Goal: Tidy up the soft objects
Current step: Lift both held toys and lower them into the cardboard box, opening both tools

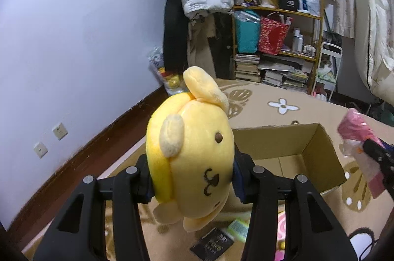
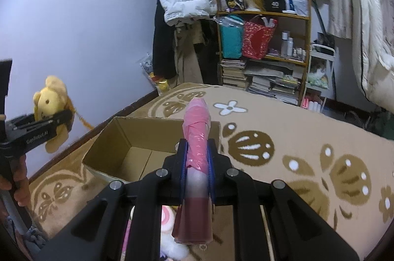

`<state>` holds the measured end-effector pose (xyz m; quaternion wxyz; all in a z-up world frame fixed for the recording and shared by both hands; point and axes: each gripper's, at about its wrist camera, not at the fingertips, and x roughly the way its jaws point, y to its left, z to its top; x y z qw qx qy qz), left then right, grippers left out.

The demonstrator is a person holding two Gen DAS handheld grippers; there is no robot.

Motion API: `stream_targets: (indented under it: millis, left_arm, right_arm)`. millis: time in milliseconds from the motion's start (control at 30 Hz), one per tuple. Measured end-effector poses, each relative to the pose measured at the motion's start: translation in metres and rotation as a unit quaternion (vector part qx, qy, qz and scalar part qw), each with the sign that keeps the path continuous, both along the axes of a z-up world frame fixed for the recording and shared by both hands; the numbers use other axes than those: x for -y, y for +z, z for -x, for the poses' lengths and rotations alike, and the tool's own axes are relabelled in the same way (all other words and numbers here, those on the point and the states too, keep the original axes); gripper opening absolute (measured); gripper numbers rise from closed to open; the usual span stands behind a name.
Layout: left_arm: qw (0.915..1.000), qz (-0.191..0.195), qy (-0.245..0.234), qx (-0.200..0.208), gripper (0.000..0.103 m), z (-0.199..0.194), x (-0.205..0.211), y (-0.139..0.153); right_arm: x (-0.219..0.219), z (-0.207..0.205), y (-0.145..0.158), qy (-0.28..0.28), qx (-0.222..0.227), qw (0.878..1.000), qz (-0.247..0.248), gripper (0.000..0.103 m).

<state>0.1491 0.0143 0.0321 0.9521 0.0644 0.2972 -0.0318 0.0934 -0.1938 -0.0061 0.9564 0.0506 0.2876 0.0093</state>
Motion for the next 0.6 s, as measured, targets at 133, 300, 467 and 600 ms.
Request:
stream_targets:
  millis: [133, 300, 467, 600]
  left_arm:
    - [0.9997, -0.005, -0.022, 0.012, 0.047, -0.006, 0.016, -0.003]
    - [0.9988, -0.013, -0.047, 0.001, 0.048, -0.014, 0.035, -0.020]
    - [0.9977, -0.022, -0.056, -0.032, 0.053, -0.021, 0.047, -0.047]
    - [0.9971, -0.040, -0.045, -0.046, 0.060, -0.025, 0.053, -0.061]
  right_arm:
    - [-0.005, -0.015, -0.007, 0.012, -0.002, 1.000, 0.006, 0.015]
    - [-0.009, -0.035, -0.016, 0.030, -0.011, 0.999, -0.001, 0.016]
    - [-0.009, -0.047, -0.029, 0.039, -0.029, 0.999, -0.019, 0.016]
    - [-0.006, -0.050, -0.039, 0.041, -0.040, 0.998, -0.028, 0.018]
